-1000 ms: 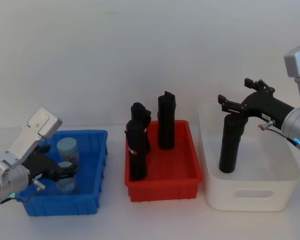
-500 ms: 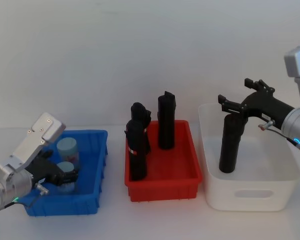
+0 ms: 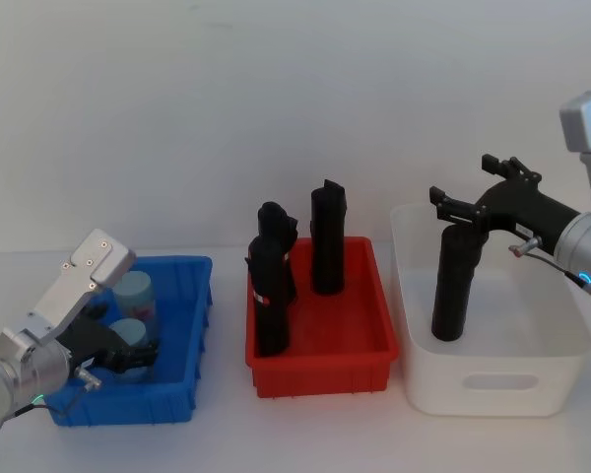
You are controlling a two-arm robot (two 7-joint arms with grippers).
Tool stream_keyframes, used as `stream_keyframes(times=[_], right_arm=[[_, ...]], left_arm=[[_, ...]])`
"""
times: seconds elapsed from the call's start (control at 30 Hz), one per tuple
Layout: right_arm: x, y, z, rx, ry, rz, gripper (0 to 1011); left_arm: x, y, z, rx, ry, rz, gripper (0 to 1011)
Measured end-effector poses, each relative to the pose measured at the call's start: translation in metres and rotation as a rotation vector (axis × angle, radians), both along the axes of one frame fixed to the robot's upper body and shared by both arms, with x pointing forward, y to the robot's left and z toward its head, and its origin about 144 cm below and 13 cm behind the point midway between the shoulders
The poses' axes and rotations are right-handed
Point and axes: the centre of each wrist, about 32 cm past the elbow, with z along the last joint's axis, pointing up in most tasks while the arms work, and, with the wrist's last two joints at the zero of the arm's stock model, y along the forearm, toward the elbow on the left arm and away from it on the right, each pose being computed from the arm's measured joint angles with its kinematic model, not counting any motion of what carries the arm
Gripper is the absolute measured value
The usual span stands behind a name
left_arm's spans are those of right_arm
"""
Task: Pick the cotton swabs from the blue box and place them into the white box.
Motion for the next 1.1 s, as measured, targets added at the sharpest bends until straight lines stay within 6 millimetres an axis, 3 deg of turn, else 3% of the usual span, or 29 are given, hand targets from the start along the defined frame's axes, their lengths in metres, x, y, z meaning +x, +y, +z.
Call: stream_keyframes(times=[1.1], right_arm=[[0.0000, 0.0000, 0.0000, 0.000, 0.000, 0.000, 1002]], left_arm=[[0.0024, -0.0018, -0.0096, -0.013, 0.034, 0.045, 1004]])
